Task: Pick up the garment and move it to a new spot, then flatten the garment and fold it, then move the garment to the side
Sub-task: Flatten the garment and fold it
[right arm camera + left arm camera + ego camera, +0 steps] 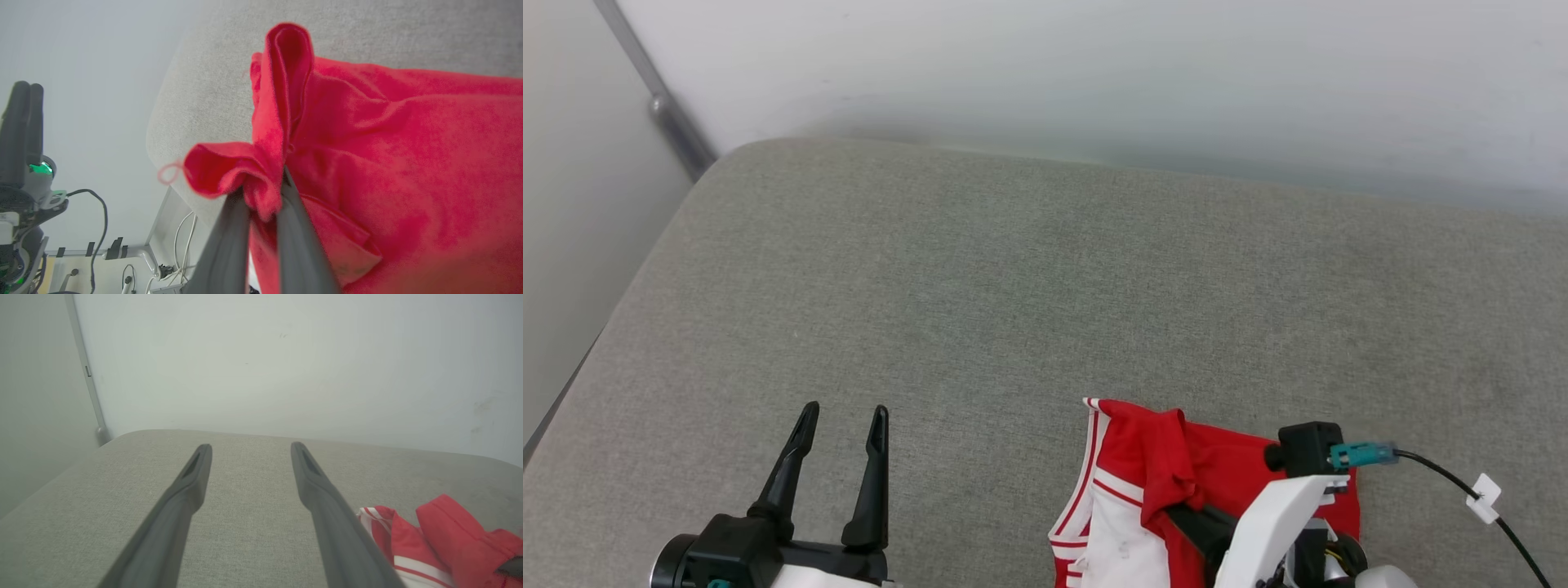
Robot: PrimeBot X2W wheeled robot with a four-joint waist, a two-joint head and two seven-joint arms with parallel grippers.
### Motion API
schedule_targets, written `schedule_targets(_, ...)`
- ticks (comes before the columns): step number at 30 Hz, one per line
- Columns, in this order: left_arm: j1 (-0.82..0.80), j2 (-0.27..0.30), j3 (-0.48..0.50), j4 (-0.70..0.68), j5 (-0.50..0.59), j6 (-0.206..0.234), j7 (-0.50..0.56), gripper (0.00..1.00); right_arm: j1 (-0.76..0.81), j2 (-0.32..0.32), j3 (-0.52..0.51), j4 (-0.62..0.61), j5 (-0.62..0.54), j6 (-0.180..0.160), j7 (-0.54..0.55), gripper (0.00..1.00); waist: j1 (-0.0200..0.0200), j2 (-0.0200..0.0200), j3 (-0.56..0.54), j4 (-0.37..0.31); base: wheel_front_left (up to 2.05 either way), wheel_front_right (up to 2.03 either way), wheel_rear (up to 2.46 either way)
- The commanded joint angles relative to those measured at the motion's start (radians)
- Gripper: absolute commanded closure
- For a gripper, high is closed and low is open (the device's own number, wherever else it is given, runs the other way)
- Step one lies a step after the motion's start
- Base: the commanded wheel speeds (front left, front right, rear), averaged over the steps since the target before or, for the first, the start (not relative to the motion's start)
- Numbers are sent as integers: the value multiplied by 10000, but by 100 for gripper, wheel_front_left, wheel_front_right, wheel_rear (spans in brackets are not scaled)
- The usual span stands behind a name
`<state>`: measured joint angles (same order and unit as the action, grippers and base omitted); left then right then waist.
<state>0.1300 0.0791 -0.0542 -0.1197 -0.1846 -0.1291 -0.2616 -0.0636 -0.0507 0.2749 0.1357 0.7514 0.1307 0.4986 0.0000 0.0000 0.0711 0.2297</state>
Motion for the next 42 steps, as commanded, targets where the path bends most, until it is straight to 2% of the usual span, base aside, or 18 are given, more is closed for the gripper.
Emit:
schedule_targets(1, -12, -19, 10, 18, 20, -10, -46, 0, -256, 15, 87, 279, -154, -1, -135, 0, 0, 0, -33, 70, 0, 0, 0)
schedule_targets(7, 139, -29, 117, 20, -7, -10, -46, 0, -483, 13, 1260, 143, 900, -1, -254, 0, 0, 0, -98, 77, 0, 0, 0)
schedule_targets(9, 167, -39, 159, 32, 11, -10, -46, 0, -505, 12, 1482, 22, 915, -1, -243, 0, 0, 0, -116, 28, 0, 0, 0)
schedule_targets(12, 139, -66, 150, 21, 17, -10, -46, 0, -690, 7, 1282, -16, 531, -1, -318, 0, 0, 0, -164, -89, 0, 0, 0)
schedule_targets(16, 184, -71, 186, 0, 25, -10, -46, 0, -991, 11, 640, 78, -631, -1, -319, 0, 0, 0, -222, -313, 0, 0, 0)
schedule_targets(20, 156, -58, 170, -21, 37, -10, -46, 0, -1355, 0, 383, -204, -2781, -1, 148, 0, 0, 0, -202, -559, 0, 0, 0)
schedule_targets(23, 82, -47, 195, -34, 36, -10, -46, 0, -1536, -449, 519, -715, -4165, -2, 373, 0, 0, 0, -178, -716, 0, 0, 0)
schedule_targets(28, -10, -39, 247, -91, 29, -10, -46, 0, -1630, -1048, -111, -1630, -5131, -4, -10, 0, 0, 0, -145, -942, 0, 0, 0)
schedule_targets(32, -50, -54, 274, -148, 41, -10, -46, 0, -1442, -1442, -911, -2248, -5413, -2, -573, 0, 0, 0, -117, -1107, 0, 0, 0)
schedule_targets(37, -93, -82, 318, -223, 46, -10, -46, 0, -1079, -1645, -1929, -2776, -5627, -2, -1444, 0, 0, 0, -43, -1258, 0, 0, 0)
schedule_targets(42, -139, -97, 250, -281, 59, -10, -46, 0, -489, -1583, -3015, -3208, -5846, -2, -2943, 0, 0, 0, 116, -1423, 0, 0, 0)
